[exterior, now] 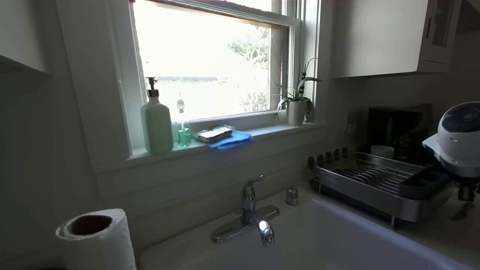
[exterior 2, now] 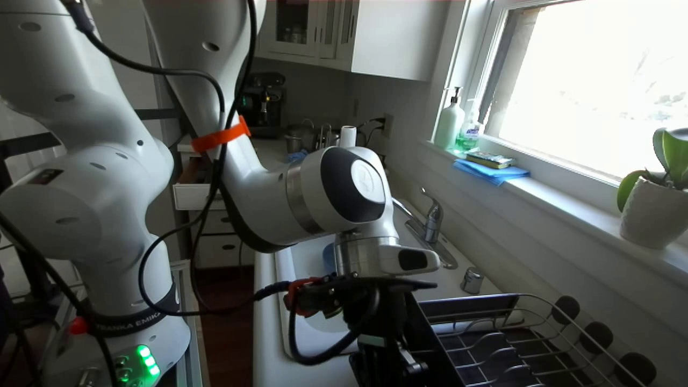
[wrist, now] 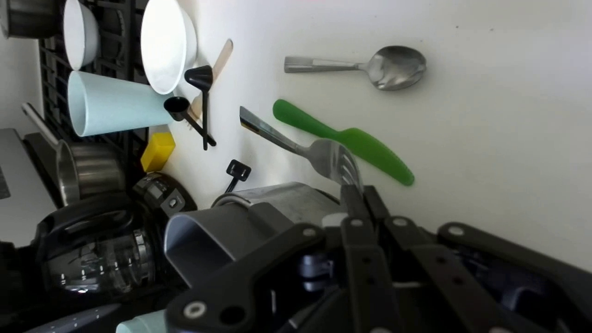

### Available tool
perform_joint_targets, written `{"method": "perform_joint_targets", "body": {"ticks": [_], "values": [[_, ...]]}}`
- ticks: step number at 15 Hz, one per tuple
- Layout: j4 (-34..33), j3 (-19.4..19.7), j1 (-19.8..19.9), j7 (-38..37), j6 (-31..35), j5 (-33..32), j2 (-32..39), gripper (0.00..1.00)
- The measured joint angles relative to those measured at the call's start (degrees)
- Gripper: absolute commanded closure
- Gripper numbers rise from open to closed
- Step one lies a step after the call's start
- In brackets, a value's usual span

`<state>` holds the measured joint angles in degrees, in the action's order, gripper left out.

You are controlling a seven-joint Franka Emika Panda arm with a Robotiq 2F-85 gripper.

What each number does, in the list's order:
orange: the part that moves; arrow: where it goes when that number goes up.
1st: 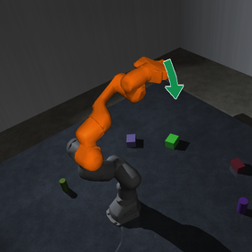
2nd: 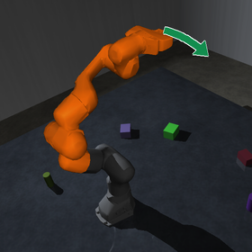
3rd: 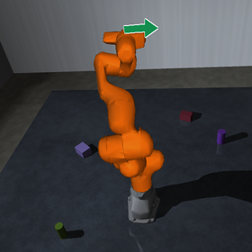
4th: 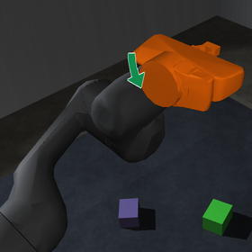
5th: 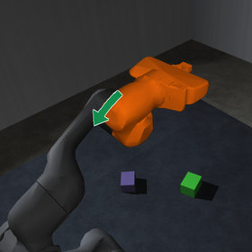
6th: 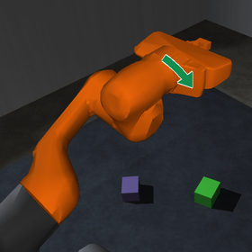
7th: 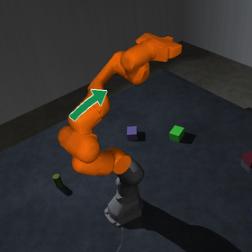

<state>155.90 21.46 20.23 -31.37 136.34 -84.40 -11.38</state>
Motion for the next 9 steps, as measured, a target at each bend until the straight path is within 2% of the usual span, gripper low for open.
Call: {"method": "perform_joint_targets", "body": {"ticks": [9], "values": [[0.7, 0.0, 0.0, 16.0, -6.6, 3.9, -8.3, 0.99]]}}
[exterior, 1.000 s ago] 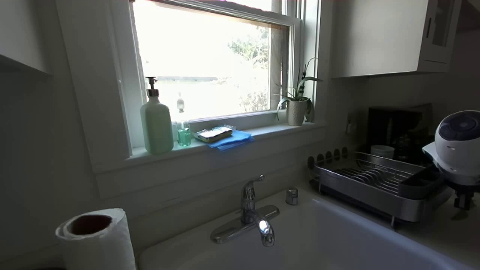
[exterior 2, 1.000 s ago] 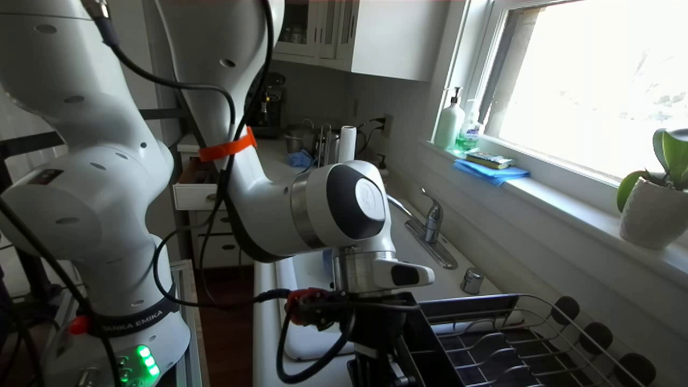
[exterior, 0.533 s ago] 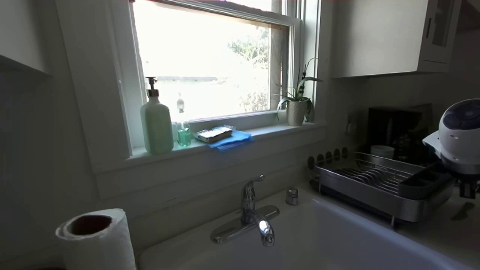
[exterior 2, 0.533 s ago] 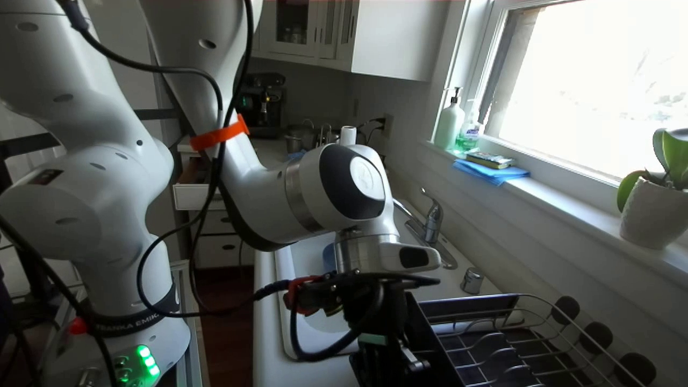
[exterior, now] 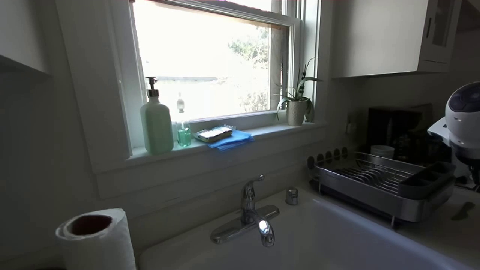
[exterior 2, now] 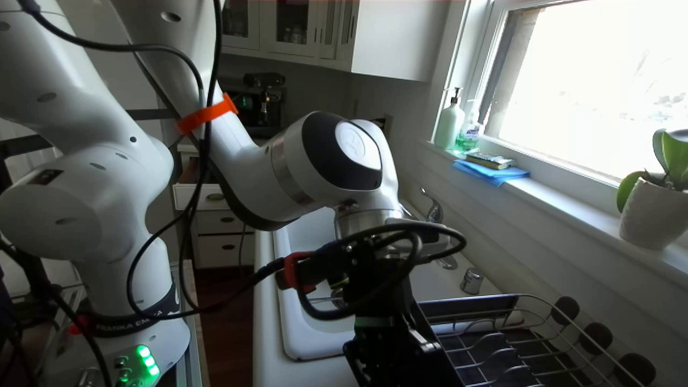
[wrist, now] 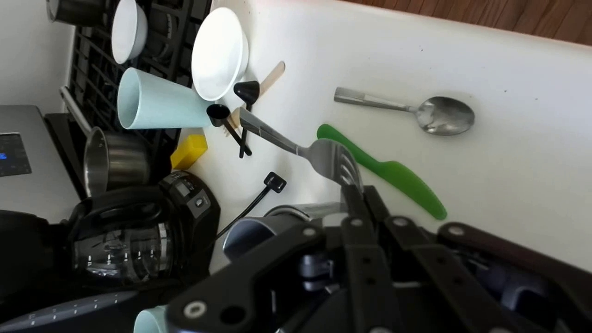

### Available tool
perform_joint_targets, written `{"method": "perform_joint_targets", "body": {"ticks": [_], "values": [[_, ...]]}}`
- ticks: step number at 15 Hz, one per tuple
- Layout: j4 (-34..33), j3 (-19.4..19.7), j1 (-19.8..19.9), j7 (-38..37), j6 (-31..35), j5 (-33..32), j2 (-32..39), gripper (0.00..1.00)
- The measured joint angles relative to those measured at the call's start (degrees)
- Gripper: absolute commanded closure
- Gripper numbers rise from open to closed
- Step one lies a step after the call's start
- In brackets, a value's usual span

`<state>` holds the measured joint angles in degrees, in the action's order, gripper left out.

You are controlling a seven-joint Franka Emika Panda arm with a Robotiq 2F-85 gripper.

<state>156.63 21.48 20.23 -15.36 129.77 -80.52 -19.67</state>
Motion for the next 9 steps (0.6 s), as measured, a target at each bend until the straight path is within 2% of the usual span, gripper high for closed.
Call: {"method": "perform_joint_targets", "body": {"ticks": [9], "values": [[-0.2, 0.1, 0.0, 13.4, -2.1, 10.1, -10.7, 0.99]]}}
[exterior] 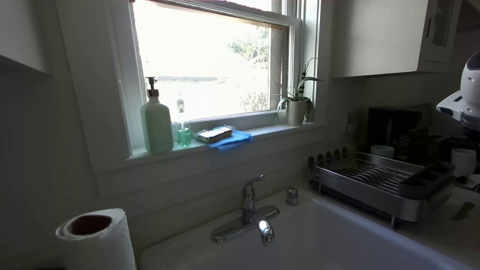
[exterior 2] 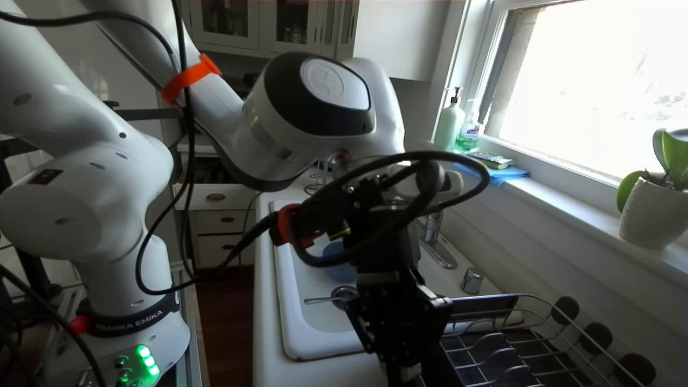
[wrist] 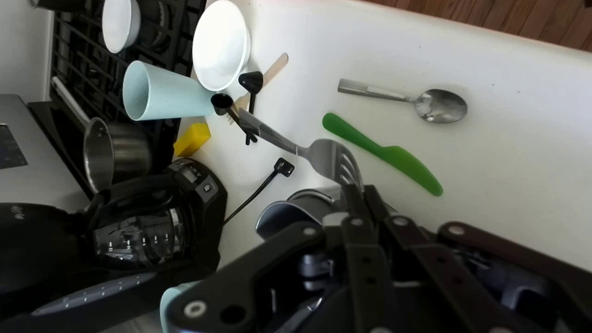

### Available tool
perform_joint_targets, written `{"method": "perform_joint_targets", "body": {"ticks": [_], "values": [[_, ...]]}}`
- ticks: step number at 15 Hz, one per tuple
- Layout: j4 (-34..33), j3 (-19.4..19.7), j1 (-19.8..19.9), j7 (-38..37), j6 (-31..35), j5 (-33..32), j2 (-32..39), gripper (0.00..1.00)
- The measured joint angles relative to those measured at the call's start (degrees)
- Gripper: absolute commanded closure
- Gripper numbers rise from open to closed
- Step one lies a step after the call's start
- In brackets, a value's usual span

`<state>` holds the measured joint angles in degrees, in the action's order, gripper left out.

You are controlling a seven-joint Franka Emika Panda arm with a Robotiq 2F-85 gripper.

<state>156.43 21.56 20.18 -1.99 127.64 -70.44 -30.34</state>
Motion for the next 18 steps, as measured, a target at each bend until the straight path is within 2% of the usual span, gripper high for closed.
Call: {"method": "perform_joint_targets", "body": {"ticks": [10, 18], "values": [[-2.4, 0.1, -0.6, 8.2, -0.8, 8.5, -10.1, 0.99], [-3.9, -0.3, -6.8, 10.0, 0.1, 17.9, -12.5, 0.99]]}}
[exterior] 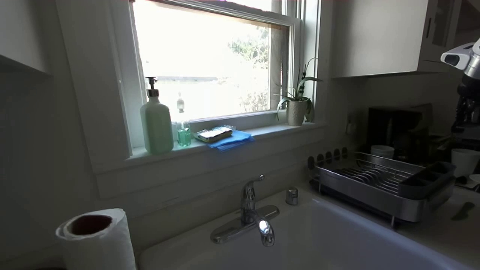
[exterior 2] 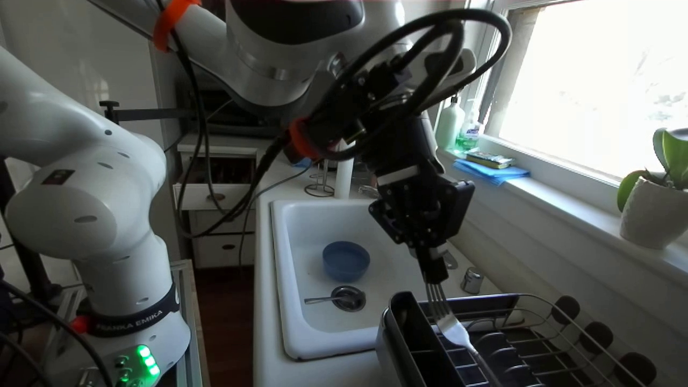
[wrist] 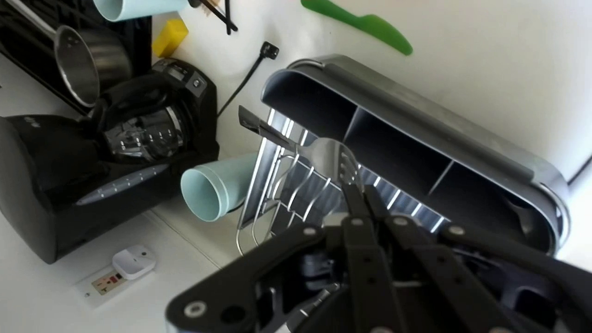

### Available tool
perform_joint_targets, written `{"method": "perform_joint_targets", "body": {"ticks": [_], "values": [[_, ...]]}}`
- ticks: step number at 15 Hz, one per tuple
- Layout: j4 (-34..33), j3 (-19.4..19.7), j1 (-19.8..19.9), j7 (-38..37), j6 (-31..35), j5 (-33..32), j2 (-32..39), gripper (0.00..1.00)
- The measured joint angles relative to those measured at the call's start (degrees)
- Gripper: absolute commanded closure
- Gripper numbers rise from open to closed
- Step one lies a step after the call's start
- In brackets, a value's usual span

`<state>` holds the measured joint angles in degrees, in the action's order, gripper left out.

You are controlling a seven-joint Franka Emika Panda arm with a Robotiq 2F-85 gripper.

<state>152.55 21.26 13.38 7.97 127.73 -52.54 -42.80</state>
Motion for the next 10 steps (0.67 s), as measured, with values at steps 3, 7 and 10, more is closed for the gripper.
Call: {"method": "perform_joint_targets", "body": {"ticks": [3, 7, 10], "values": [[-0.1, 0.0, -1.6, 0.9, 0.8, 4.7, 0.0, 0.99], [-0.5, 0.0, -2.3, 2.6, 0.8, 11.6, 0.2, 0.99], [-1.1, -0.3, -2.3, 3.4, 0.8, 15.0, 0.4, 0.99]]}}
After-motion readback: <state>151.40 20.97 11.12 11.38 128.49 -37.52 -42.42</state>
